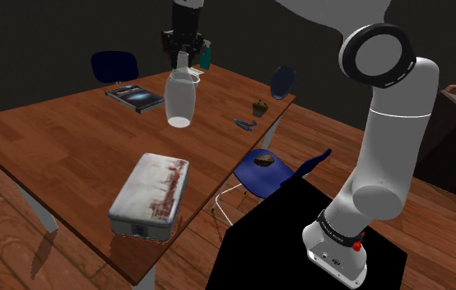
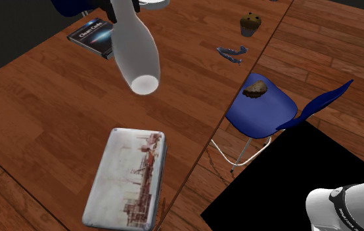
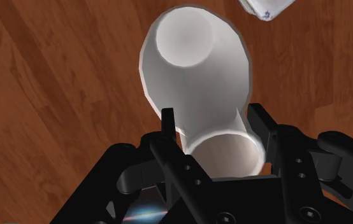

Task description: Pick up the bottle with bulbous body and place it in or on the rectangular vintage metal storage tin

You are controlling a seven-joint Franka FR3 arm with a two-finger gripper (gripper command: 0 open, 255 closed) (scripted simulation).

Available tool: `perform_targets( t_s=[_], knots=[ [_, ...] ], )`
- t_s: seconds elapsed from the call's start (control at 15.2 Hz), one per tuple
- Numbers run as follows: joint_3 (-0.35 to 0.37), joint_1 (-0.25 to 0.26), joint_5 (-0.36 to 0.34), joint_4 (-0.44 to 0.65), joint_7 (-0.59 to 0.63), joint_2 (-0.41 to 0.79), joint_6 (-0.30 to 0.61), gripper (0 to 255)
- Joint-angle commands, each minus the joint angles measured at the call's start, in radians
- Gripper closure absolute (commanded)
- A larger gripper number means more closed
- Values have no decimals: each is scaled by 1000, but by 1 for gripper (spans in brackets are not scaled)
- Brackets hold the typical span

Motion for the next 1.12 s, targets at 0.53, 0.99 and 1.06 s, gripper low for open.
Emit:
perform_targets(
  t_s=[0.53,0.99,1.06],
  knots=[
    [66,116,0,-25,180,-104,-85,255],
    [122,224,-26,79,326,-91,-185,255],
    [130,243,-32,104,348,-82,-203,255]
  ],
)
